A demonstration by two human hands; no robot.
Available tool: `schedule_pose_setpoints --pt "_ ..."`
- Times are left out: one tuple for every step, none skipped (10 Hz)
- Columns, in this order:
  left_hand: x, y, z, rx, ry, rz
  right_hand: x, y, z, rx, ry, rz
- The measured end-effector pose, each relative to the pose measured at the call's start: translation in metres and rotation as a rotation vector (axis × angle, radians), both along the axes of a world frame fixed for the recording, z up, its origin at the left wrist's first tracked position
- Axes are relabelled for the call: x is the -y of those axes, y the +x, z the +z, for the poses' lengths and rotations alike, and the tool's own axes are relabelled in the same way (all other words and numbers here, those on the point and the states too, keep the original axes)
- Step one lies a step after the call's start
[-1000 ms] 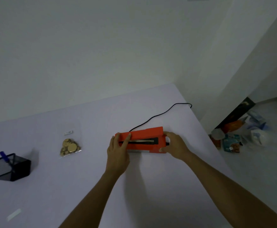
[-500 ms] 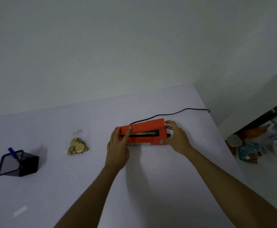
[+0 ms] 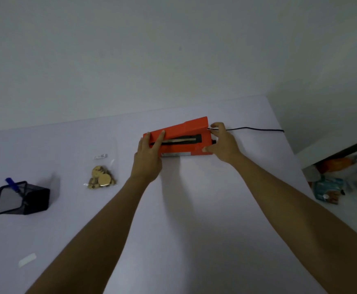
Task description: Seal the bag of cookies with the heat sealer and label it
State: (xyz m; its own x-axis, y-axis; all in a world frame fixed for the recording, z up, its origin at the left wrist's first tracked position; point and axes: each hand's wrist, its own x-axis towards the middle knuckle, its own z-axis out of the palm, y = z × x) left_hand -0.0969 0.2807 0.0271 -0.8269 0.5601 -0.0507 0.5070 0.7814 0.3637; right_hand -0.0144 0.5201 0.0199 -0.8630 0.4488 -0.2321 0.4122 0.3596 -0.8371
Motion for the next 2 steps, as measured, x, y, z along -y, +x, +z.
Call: schedule_pose_setpoints --pt "0.002 0.006 0.007 0.011 -0.030 -0.010 0.005 0.006 0.006 0.023 0.023 -0.008" --pt "0.003 0.007 0.012 0.021 0.025 0.000 0.023 0.015 0.004 0.000 0.069 -0.157"
